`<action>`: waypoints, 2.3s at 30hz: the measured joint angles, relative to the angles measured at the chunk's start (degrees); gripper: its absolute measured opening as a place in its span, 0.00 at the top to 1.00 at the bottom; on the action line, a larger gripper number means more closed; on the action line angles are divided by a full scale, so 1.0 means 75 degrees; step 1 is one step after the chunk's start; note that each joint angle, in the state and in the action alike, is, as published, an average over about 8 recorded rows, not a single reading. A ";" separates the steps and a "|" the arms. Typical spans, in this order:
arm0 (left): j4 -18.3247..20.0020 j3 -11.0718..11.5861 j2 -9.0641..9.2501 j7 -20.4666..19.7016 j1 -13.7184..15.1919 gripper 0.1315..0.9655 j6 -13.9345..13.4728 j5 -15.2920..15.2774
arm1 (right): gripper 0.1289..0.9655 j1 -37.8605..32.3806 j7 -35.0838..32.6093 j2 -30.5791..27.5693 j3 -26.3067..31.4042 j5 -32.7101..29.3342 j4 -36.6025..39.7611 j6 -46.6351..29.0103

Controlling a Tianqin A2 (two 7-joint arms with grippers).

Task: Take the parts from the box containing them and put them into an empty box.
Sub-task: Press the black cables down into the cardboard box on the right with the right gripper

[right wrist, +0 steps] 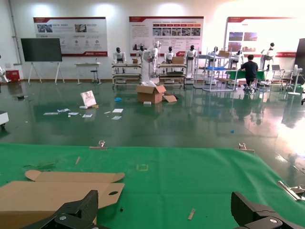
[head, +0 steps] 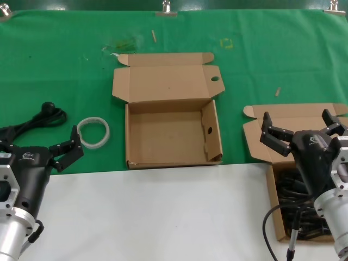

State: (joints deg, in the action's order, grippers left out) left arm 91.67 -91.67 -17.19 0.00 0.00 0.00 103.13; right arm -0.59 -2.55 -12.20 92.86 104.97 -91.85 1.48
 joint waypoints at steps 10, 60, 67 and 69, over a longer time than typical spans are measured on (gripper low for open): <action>0.0000 0.0000 0.0000 0.0000 0.0000 0.00 0.0000 0.0000 | 0.00 0.0000 0.0000 0.0000 0.0000 0.0000 0.0000 0.0000; 0.0000 0.0000 0.0000 0.0000 0.0000 0.00 0.0000 0.0000 | 0.00 0.0572 -0.6918 0.0007 0.1694 0.4911 -0.2158 0.5729; 0.0000 0.0000 0.0000 0.0000 0.0000 0.00 0.0000 0.0000 | 0.00 0.0385 -0.9183 0.0008 0.1694 0.5589 -0.2601 0.7250; 0.0000 0.0000 0.0000 0.0000 0.0000 0.00 0.0000 0.0000 | 0.00 0.0302 -0.9859 0.0008 0.1705 0.5726 -0.2642 0.7705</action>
State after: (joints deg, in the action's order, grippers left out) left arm 91.67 -91.68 -17.19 0.00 0.00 0.00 103.13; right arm 1.67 -76.49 -12.14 105.64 147.91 -111.66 59.27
